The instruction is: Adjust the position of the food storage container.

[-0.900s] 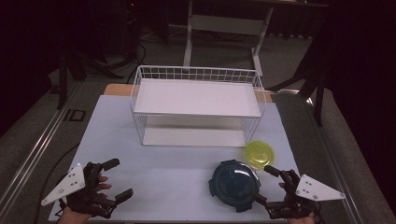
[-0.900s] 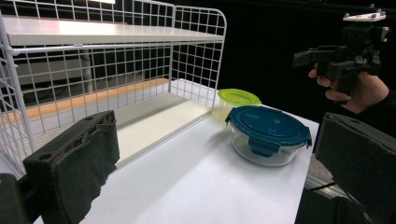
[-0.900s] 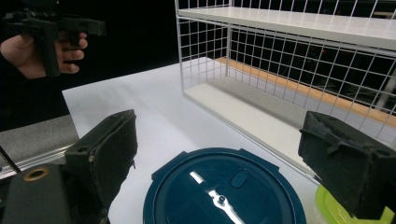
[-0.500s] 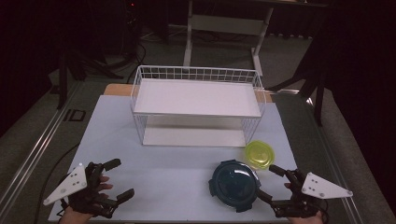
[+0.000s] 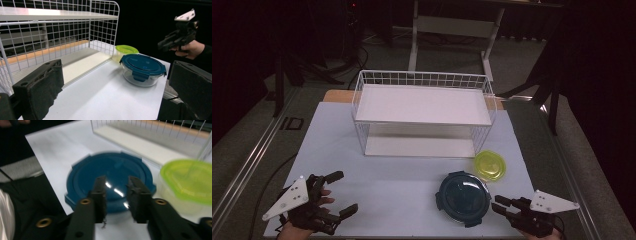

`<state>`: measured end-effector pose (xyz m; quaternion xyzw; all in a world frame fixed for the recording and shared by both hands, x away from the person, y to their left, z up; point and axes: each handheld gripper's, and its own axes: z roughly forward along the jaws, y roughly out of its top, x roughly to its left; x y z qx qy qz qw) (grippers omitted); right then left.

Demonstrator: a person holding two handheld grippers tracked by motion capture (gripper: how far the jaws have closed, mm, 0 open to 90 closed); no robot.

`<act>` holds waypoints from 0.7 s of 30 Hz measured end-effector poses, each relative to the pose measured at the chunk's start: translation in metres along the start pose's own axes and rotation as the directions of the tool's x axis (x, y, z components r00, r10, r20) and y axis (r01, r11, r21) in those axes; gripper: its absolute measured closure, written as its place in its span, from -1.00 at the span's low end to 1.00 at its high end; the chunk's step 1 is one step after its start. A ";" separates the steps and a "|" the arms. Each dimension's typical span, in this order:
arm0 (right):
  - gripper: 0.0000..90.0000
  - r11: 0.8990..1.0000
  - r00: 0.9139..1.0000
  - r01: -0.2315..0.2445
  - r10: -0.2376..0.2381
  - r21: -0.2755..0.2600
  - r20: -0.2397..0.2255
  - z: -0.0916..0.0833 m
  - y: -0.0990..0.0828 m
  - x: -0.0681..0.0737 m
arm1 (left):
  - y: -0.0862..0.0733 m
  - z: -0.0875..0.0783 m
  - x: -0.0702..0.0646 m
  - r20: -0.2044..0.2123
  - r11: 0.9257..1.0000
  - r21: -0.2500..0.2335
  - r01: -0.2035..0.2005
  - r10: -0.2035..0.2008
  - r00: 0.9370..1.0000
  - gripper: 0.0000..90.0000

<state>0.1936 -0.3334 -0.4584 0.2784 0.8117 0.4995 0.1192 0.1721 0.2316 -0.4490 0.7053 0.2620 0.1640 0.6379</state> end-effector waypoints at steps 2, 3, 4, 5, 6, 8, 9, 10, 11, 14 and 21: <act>0.71 1.000 1.000 -0.003 0.003 0.028 -0.006 0.003 -0.007 -0.003 | 0.000 0.000 0.000 0.000 1.000 -0.001 0.001 -0.001 1.000 -1.00; 0.71 1.000 1.000 -0.003 0.003 0.028 -0.006 0.003 -0.007 -0.003 | 0.000 0.000 0.000 0.000 1.000 -0.001 0.001 -0.001 1.000 -1.00; 0.79 0.999 1.000 -0.009 0.009 0.042 -0.009 0.005 -0.011 -0.005 | -0.001 0.000 0.000 0.000 1.000 0.000 0.003 -0.003 1.000 -1.00; 0.79 0.999 1.000 -0.009 0.009 0.042 -0.009 0.005 -0.011 -0.005 | -0.001 0.000 0.000 0.000 1.000 0.000 0.003 -0.003 1.000 -1.00; 0.81 0.999 1.000 -0.011 0.012 0.049 -0.012 0.007 -0.015 -0.006 | -0.001 0.000 0.000 0.000 1.000 0.001 0.003 -0.003 1.000 -1.00; 0.91 0.998 1.000 -0.009 0.010 0.063 -0.014 0.010 -0.018 -0.006 | -0.001 0.001 0.000 0.000 1.000 0.004 -0.001 0.001 1.000 -1.00; 0.93 0.998 1.000 -0.002 0.003 0.068 -0.011 0.010 -0.019 -0.006 | -0.001 0.001 0.000 0.001 1.000 0.004 -0.001 0.001 1.000 -1.00; 0.99 0.997 1.000 -0.005 0.006 0.079 -0.016 0.012 -0.021 -0.007 | -0.001 0.001 0.000 0.001 1.000 0.005 -0.001 0.001 1.000 -1.00; 0.99 0.997 1.000 -0.005 0.006 0.079 -0.016 0.012 -0.021 -0.007 | -0.001 0.001 0.000 0.001 1.000 0.005 -0.001 0.001 1.000 -1.00; 1.00 0.995 1.000 -0.011 0.013 0.096 -0.017 0.012 -0.027 -0.011 | -0.002 0.001 0.000 0.001 1.000 0.007 0.001 -0.001 1.000 -1.00; 1.00 0.993 0.999 -0.008 0.012 0.116 -0.038 0.017 -0.033 -0.012 | -0.002 0.002 -0.001 0.002 1.000 0.008 0.000 0.000 1.000 -1.00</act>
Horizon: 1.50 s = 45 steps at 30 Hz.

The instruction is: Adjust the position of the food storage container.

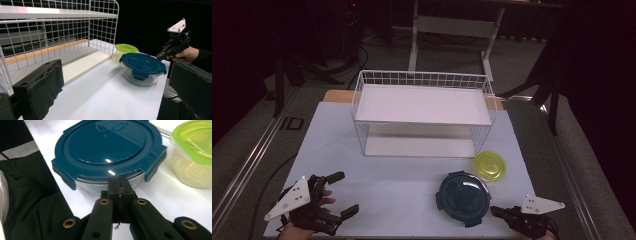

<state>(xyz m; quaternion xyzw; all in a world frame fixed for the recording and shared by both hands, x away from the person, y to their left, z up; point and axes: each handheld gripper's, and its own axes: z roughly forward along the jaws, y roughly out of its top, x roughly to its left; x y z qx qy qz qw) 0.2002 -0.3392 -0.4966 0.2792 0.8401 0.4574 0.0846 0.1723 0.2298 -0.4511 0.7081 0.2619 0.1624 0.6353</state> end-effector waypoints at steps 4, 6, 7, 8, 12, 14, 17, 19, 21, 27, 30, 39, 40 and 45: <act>1.00 1.000 1.000 0.002 -0.002 0.005 -0.015 0.003 0.000 0.001 | -0.001 0.000 0.000 0.000 1.000 0.001 0.001 -0.001 1.000 -1.00; 1.00 1.000 1.000 0.000 0.000 0.002 -0.016 0.003 0.001 0.000 | 0.000 0.000 0.000 0.001 1.000 0.001 0.001 -0.001 1.000 -1.00; 1.00 1.000 1.000 0.002 -0.002 0.004 -0.016 0.003 0.002 0.000 | 0.000 0.000 0.000 0.001 1.000 0.002 0.001 -0.001 1.000 -1.00; 1.00 1.000 1.000 0.008 -0.008 0.009 -0.012 0.003 0.002 0.001 | -0.001 0.001 0.000 0.002 1.000 0.001 0.001 -0.001 1.000 -1.00; 1.00 1.000 1.000 0.003 -0.003 0.010 -0.014 0.003 0.003 0.000 | -0.001 0.001 0.000 0.002 1.000 0.006 0.000 0.000 1.000 -1.00; 1.00 1.000 1.000 -0.006 0.007 0.008 -0.020 0.004 0.003 0.000 | -0.001 0.002 0.000 0.005 1.000 0.009 -0.001 0.001 1.000 -1.00; 1.00 1.000 1.000 -0.013 0.013 0.010 -0.024 0.006 0.005 0.000 | -0.001 0.003 -0.001 0.006 1.000 0.009 -0.001 0.001 1.000 -1.00; 1.00 1.000 0.999 -0.016 0.016 0.011 -0.031 0.008 0.006 0.000 | -0.001 0.002 -0.001 0.006 1.000 0.007 -0.001 0.001 1.000 -1.00; 1.00 1.000 0.999 -0.015 0.016 0.016 -0.047 0.014 0.010 0.001 | -0.001 0.002 0.000 0.004 1.000 0.008 -0.001 0.001 1.000 -1.00; 1.00 1.000 0.997 0.001 0.002 0.029 -0.077 0.029 0.020 0.003 | -0.001 0.002 -0.001 0.005 1.000 0.007 -0.002 0.002 1.000 -1.00; 1.00 0.999 0.996 0.017 -0.013 0.041 -0.094 0.038 0.028 0.004 | -0.002 0.002 0.000 0.005 1.000 0.006 0.001 -0.002 1.000 -1.00; 1.00 0.998 0.992 0.052 -0.046 0.048 -0.119 0.067 0.048 0.006 | -0.003 0.002 -0.001 0.007 1.000 0.005 0.004 -0.005 1.000 -1.00; 1.00 0.998 0.992 0.050 -0.044 0.047 -0.122 0.069 0.050 0.006 | -0.003 0.002 -0.001 0.008 1.000 0.006 0.004 -0.004 1.000 -1.00; 1.00 1.000 0.988 -0.013 0.016 0.017 -0.154 0.070 0.050 -0.002 | -0.003 0.002 0.000 0.008 1.000 0.008 0.003 -0.003 1.000 -1.00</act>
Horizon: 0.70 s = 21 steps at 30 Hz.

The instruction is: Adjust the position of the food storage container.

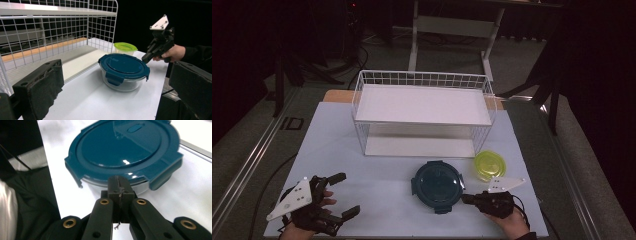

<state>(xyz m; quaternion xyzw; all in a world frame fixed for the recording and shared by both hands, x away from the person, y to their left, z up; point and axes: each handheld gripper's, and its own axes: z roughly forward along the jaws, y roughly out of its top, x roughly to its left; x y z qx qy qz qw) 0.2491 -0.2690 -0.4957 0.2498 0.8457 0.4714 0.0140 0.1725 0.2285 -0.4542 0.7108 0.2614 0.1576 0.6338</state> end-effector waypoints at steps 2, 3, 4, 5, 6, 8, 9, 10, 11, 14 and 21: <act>1.00 1.000 0.999 -0.002 0.003 -0.011 0.037 -0.005 0.001 -0.005 | 0.000 0.000 0.000 0.000 1.000 -0.002 0.003 -0.003 1.000 -1.00; 1.00 1.000 0.999 -0.004 0.005 -0.016 0.051 -0.007 0.002 -0.008 | 0.000 0.000 0.000 -0.001 1.000 -0.001 0.003 -0.003 1.000 -1.00; 1.00 1.000 0.998 -0.009 0.010 -0.021 0.062 -0.009 0.003 -0.012 | -0.001 0.000 0.000 -0.001 1.000 -0.002 0.003 -0.003 1.000 -1.00; 1.00 1.000 0.997 -0.013 0.014 -0.017 0.079 -0.010 0.004 -0.015 | -0.001 0.000 0.001 -0.001 1.000 -0.001 0.004 -0.004 1.000 -1.00; 1.00 1.000 0.996 -0.015 0.016 -0.016 0.086 -0.010 0.005 -0.019 | -0.001 0.000 0.000 -0.001 1.000 0.000 0.003 -0.003 1.000 -1.00; 1.00 1.000 0.995 -0.026 0.026 -0.004 0.092 -0.007 0.005 -0.025 | -0.001 0.001 0.000 0.001 1.000 0.002 0.002 -0.002 1.000 -1.00; 1.00 1.000 0.995 -0.022 0.022 0.002 0.097 -0.005 0.006 -0.027 | -0.001 0.001 -0.001 0.000 1.000 0.004 -0.002 0.002 1.000 -1.00; 1.00 1.000 0.995 -0.027 0.026 0.005 0.097 -0.004 0.006 -0.028 | -0.001 0.001 -0.001 0.000 1.000 0.005 -0.003 0.003 1.000 -1.00; 1.00 0.999 0.995 -0.033 0.032 0.006 0.098 -0.002 0.006 -0.030 | -0.001 0.001 -0.001 0.000 1.000 0.004 -0.002 0.002 1.000 -1.00; 1.00 0.999 0.995 -0.040 0.038 0.017 0.093 0.002 0.006 -0.032 | -0.001 0.000 0.000 0.000 1.000 0.003 0.001 -0.001 1.000 -1.00; 1.00 0.999 0.995 -0.048 0.046 0.022 0.090 0.005 0.005 -0.030 | -0.002 0.000 0.000 0.002 1.000 0.005 -0.002 0.002 1.000 -1.00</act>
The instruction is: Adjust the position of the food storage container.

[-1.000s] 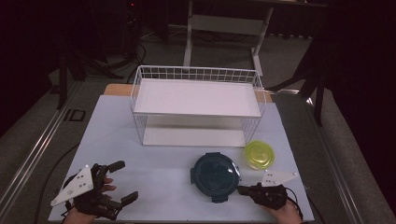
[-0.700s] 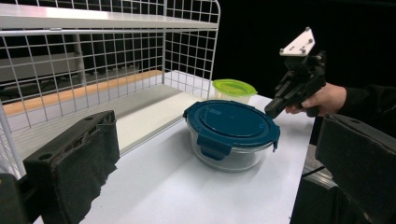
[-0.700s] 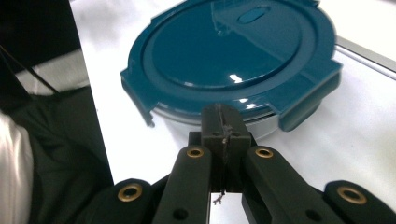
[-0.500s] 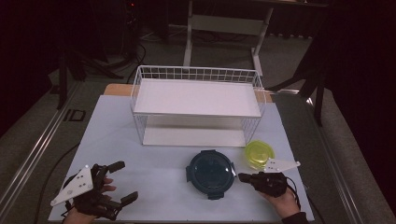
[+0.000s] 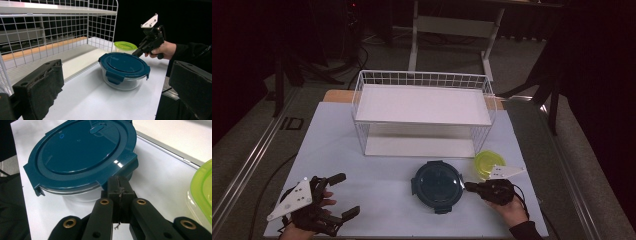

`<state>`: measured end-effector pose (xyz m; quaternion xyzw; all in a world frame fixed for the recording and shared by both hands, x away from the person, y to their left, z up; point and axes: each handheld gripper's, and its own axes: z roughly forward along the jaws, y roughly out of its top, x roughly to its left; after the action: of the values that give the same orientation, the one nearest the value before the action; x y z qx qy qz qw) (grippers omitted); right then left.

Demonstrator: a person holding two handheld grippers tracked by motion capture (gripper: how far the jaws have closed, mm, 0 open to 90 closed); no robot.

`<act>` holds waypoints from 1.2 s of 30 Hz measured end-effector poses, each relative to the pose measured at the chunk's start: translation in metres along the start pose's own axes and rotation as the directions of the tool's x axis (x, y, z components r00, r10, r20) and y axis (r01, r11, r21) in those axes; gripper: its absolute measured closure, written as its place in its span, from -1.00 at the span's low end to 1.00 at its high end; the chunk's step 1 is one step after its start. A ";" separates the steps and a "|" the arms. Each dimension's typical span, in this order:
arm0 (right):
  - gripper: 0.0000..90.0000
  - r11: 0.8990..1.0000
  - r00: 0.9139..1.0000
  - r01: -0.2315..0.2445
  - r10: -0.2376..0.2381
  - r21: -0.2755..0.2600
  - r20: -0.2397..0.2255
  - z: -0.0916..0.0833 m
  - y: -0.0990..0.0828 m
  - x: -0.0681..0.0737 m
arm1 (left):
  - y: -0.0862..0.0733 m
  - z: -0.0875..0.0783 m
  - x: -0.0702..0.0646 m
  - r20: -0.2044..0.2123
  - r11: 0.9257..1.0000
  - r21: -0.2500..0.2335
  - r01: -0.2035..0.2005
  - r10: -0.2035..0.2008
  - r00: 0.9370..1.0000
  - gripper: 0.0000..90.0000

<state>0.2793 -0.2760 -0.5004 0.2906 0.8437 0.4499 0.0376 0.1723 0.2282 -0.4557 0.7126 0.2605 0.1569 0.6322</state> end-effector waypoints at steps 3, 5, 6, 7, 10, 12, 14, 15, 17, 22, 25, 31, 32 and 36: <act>1.00 1.000 1.000 -0.021 0.021 -0.004 0.001 0.002 -0.001 0.000 | 0.000 0.002 0.000 0.004 1.000 0.005 0.001 -0.001 1.000 -1.00; 1.00 0.999 0.999 -0.035 0.034 -0.013 -0.017 0.004 -0.001 0.001 | 0.000 0.002 -0.001 0.005 1.000 0.007 -0.003 0.003 1.000 -1.00; 1.00 0.999 0.999 -0.035 0.034 -0.013 -0.017 0.004 -0.001 0.001 | 0.000 0.002 -0.001 0.005 1.000 0.007 -0.003 0.003 1.000 -1.00; 1.00 1.000 1.000 -0.028 0.028 -0.008 -0.015 0.007 0.001 0.003 | 0.000 0.002 -0.001 0.006 1.000 0.004 0.000 0.000 1.000 -1.00; 1.00 1.000 1.000 -0.018 0.018 -0.002 -0.017 0.010 0.003 0.006 | 0.000 0.002 -0.001 0.006 1.000 0.004 -0.001 0.001 1.000 -1.00; 1.00 1.000 0.999 -0.019 0.019 -0.001 -0.030 0.017 0.007 0.008 | 0.000 0.001 -0.001 0.006 1.000 0.004 0.000 0.000 1.000 -1.00; 1.00 1.000 0.999 -0.014 0.014 0.000 -0.035 0.022 0.010 0.011 | 0.000 0.001 -0.001 0.005 1.000 0.003 -0.002 0.002 1.000 -1.00; 1.00 1.000 0.999 -0.012 0.012 0.003 -0.038 0.025 0.012 0.012 | 0.000 0.000 -0.001 0.005 1.000 0.002 -0.002 0.002 1.000 -1.00; 1.00 1.000 0.999 -0.008 0.008 0.007 -0.045 0.030 0.015 0.015 | 0.000 0.000 -0.001 0.004 1.000 0.001 -0.001 0.001 1.000 -1.00; 1.00 1.000 0.998 0.001 0.000 0.013 -0.066 0.039 0.021 0.020 | 0.000 0.000 -0.001 0.006 1.000 0.001 0.000 0.000 1.000 -1.00; 1.00 1.000 0.997 0.002 -0.001 0.014 -0.075 0.044 0.024 0.023 | -0.001 0.001 -0.001 0.008 1.000 0.006 0.002 -0.002 1.000 -1.00; 1.00 0.999 0.994 0.025 -0.023 0.020 -0.106 0.060 0.033 0.032 | -0.001 0.002 -0.001 0.010 1.000 0.009 0.002 -0.003 1.000 -1.00; 1.00 0.999 0.994 0.030 -0.028 0.021 -0.105 0.062 0.034 0.034 | -0.001 0.001 -0.001 0.010 1.000 0.007 0.003 -0.003 1.000 -1.00; 1.00 1.000 0.994 0.027 -0.026 0.015 -0.103 0.063 0.034 0.034 | -0.001 0.001 -0.001 0.010 1.000 0.005 0.006 -0.006 1.000 -1.00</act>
<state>0.2874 -0.1972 -0.5041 0.2562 0.8520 0.4565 -0.0022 0.1720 0.2272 -0.4568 0.7142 0.2599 0.1506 0.6322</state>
